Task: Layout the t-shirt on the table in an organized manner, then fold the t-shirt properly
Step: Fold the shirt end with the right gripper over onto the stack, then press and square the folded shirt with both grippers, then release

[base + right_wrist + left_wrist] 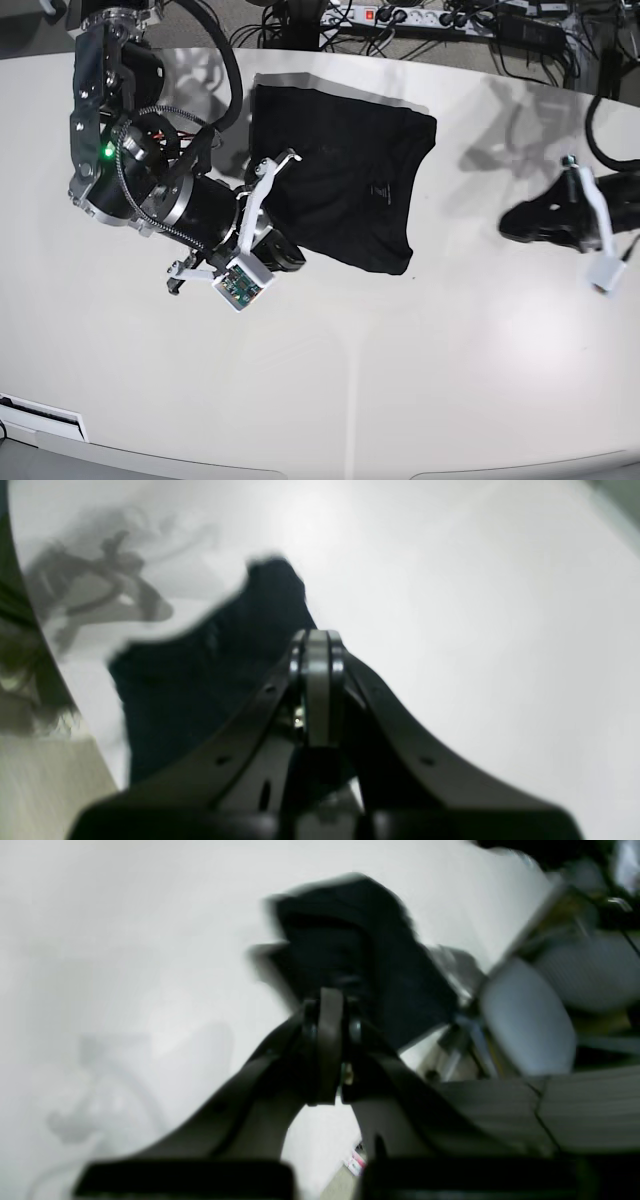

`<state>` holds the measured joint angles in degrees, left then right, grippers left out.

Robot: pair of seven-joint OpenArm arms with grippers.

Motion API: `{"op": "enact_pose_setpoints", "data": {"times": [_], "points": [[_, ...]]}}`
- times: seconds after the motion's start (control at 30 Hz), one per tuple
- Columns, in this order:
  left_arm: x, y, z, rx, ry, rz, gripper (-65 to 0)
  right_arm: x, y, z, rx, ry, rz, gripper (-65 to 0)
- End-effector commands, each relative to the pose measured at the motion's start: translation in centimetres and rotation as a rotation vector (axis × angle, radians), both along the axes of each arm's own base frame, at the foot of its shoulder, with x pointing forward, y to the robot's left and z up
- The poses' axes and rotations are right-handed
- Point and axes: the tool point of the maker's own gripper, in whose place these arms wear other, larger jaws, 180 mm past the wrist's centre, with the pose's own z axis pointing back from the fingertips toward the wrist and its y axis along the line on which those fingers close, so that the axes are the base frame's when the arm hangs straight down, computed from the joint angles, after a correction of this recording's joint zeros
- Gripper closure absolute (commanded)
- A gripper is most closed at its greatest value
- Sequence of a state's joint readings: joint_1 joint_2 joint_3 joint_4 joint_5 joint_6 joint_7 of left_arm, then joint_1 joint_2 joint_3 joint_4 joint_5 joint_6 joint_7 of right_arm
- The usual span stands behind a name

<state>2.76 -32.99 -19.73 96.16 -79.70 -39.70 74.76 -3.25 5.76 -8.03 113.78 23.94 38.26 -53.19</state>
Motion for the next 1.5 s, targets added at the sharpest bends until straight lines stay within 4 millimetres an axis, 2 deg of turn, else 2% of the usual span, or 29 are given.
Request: {"op": "enact_pose_setpoints", "data": {"times": [0.0, 0.17, 0.37, 0.5, 0.6, 0.73, 0.97, 1.1, 1.2, 1.33, 1.47], "points": [[-0.2, -1.4, 1.1, -0.018, -0.039, -0.049, 0.0, 1.0, 0.3, 1.3, 0.033, -0.042, 0.01, 0.0], [-3.8, -7.5, -1.5, 0.037, -0.009, -0.228, 0.0, 3.7, -0.7, -1.9, -0.005, 0.053, -0.039, 0.0], [-6.7, -11.7, -5.4, 0.099, 0.022, -0.315, 0.0, 6.9, -2.2, -6.7, -0.079, 0.208, -0.065, 0.0], [-8.9, -12.4, -8.5, 0.203, 0.016, -0.339, 0.0, 8.1, -3.1, -8.3, -0.12, 0.287, -0.094, 0.0], [-10.1, -12.6, -10.1, 0.247, 0.001, -0.351, 0.0, 8.7, -3.9, -8.9, -0.137, 0.312, -0.106, 0.0], [-10.6, -11.6, -12.3, 0.318, 0.018, -0.355, 0.0, 8.4, -4.4, -10.7, -0.154, 0.379, -0.102, 0.0], [-8.4, -8.9, -15.8, 0.383, 0.063, -0.25, 0.0, 6.6, -3.2, -11.6, -0.203, 0.417, -0.003, 0.0], [-5.9, -7.3, -17.4, 0.401, 0.089, -0.199, 0.0, 4.4, -2.4, -13.0, -0.286, 0.46, 0.074, 0.0], [-3.4, -5.7, -18.5, 0.441, 0.11, -0.173, 0.0, 3.8, -2.2, -13.6, -0.295, 0.483, 0.063, 0.0], [0.9, -4.2, -18.4, 0.471, 0.093, -0.131, 0.0, 3.4, -2.8, -14.1, -0.312, 0.524, 0.016, 0.0], [5.1, -4.1, -17.1, 0.448, 0.022, -0.079, 0.0, 2.2, -2.9, -15.0, -0.309, 0.567, -0.01, 0.0]]}}
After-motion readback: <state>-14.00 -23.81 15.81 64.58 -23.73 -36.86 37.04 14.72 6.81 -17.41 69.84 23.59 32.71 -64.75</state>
